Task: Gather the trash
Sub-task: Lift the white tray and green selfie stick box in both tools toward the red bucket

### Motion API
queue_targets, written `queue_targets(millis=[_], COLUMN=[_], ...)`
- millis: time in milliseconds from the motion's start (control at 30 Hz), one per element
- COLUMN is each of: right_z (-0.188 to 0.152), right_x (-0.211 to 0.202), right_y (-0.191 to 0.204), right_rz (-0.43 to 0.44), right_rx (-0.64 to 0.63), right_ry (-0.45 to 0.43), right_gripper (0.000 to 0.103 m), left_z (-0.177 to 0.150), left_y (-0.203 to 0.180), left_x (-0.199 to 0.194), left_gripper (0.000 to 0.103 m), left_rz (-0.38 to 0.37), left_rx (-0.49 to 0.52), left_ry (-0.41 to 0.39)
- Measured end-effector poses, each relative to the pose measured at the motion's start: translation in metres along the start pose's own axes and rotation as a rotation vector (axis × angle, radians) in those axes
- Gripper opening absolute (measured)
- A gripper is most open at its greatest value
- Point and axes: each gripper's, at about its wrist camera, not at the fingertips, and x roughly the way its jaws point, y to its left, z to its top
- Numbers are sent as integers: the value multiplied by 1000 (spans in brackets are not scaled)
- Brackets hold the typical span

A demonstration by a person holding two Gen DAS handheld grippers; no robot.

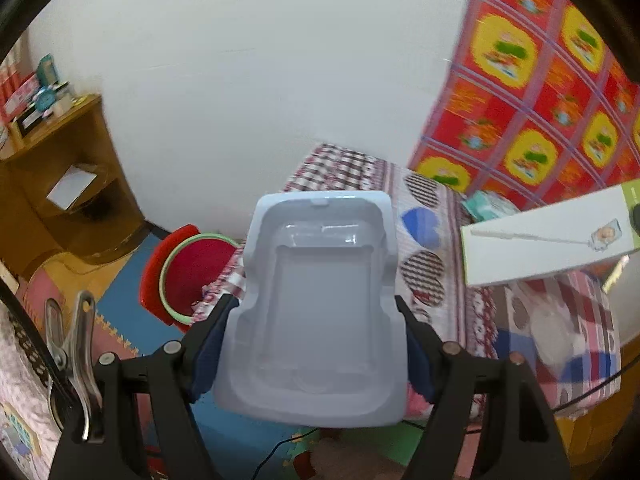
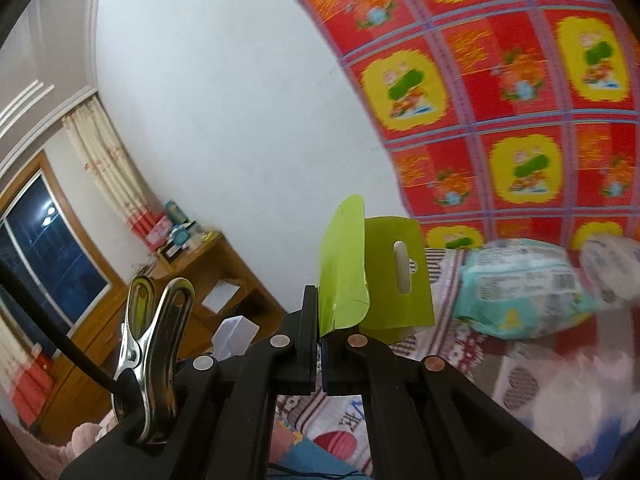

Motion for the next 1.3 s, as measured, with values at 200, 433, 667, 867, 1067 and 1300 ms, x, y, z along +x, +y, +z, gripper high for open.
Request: queue_targets(millis=[200,433,667,867,1067,1300], right_z=[15,22,22,16,7,-3], right_x=[43,79,107,122,129,134], right_y=[2,8,19,35,58,84], right_rz=[80,120,81,-29,-135,-235], right_rx=[-17,-24,-10,56,102,124], right_ry=[37,81,88,48,6,-16], right_gripper=[2,2,2,2,2,2], left_z=[14,32,48,54,56,52], left_y=[34,79,125,169,203,220], left_x=[25,52,89,139,198,258], left_gripper=[78,78,78,78,78,79], left_rz=[61,130,174,157,117,93], left_rx=[-71,-188,-242,-245,-180,-60], left_ry=[26,50,90,165,249,313])
